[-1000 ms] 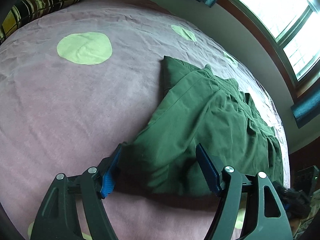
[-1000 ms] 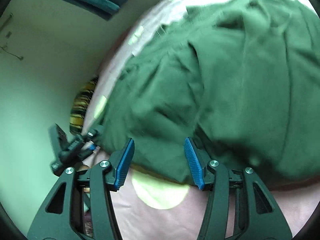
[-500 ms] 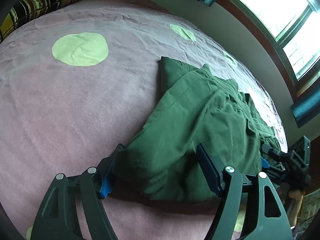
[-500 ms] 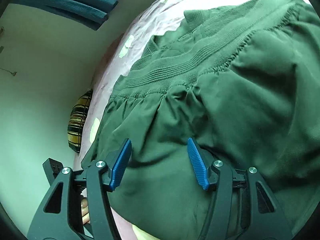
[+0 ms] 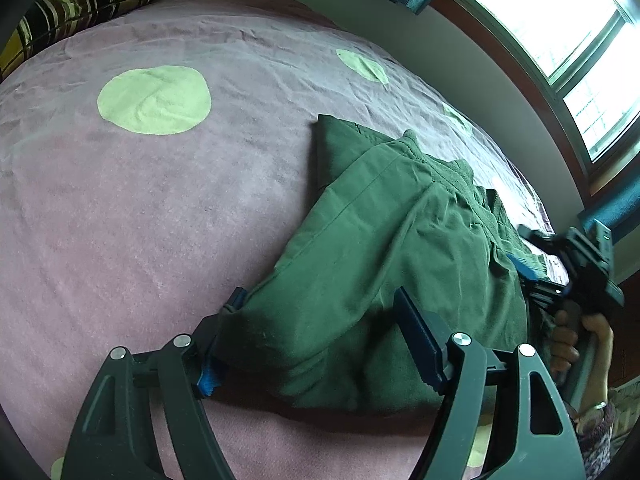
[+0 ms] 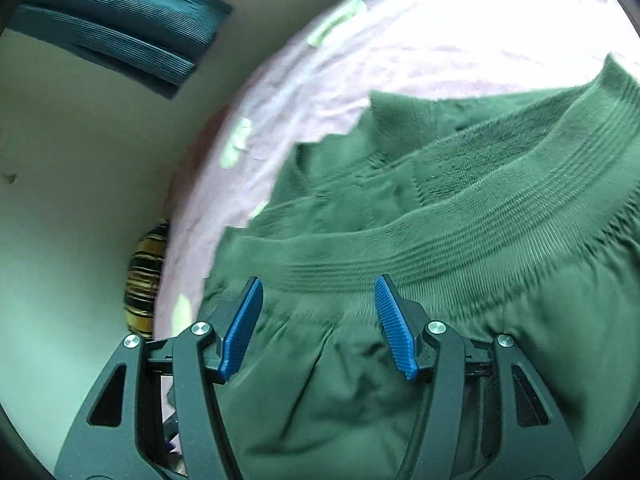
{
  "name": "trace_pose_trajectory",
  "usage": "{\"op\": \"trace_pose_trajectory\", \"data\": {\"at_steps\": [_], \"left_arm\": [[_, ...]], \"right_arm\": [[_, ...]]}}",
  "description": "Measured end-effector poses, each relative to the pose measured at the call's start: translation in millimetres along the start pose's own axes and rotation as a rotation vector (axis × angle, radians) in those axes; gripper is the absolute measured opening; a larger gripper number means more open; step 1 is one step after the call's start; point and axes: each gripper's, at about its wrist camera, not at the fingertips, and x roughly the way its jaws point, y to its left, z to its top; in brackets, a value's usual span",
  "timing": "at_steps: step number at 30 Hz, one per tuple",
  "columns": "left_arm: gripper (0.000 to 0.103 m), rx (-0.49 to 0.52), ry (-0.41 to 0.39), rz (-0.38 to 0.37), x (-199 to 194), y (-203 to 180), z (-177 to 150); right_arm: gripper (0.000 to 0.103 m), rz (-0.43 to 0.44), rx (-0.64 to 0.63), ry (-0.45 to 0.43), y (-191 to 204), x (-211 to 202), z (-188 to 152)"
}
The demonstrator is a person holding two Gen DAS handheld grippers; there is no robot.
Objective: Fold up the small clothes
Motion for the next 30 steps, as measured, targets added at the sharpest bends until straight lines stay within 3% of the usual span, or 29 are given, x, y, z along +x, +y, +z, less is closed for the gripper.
{"op": "trace_pose_trajectory", "data": {"at_steps": [4,8,15,20,23,27,30], "left_arm": [[0.075,0.004,0.000,0.013,2,-3,3],[0.075,-0.004,-0.005,0.019,3,-5,6],[0.075,-0.031,-0.003,0.012,5,-3,7],[0.075,-0.035,0.001,0.015,6,-4,9],[0.075,-0.038,0.002,0.029,8,-6,11],[0.058,-0.037,0.016,0.069,13,-10,14],[0.053,-0.030,0.019,0.077,10,-12,14]], "right_arm": [[0.061,-0.045,-0.037,-0.006,0,15,2],[0.061,-0.044,-0.051,-0.003,11,1,-1],[0.062,0.040,-0.050,0.002,6,-48,-73],[0.062,0.016,-0.085,-0.014,3,-70,-132],[0.070,-0.002,-0.119,-0.023,4,-74,-153],[0.070,-0.029,-0.184,-0.055,5,-70,-161],[0.069,-0.021,-0.178,-0.076,13,-83,-161]]}}
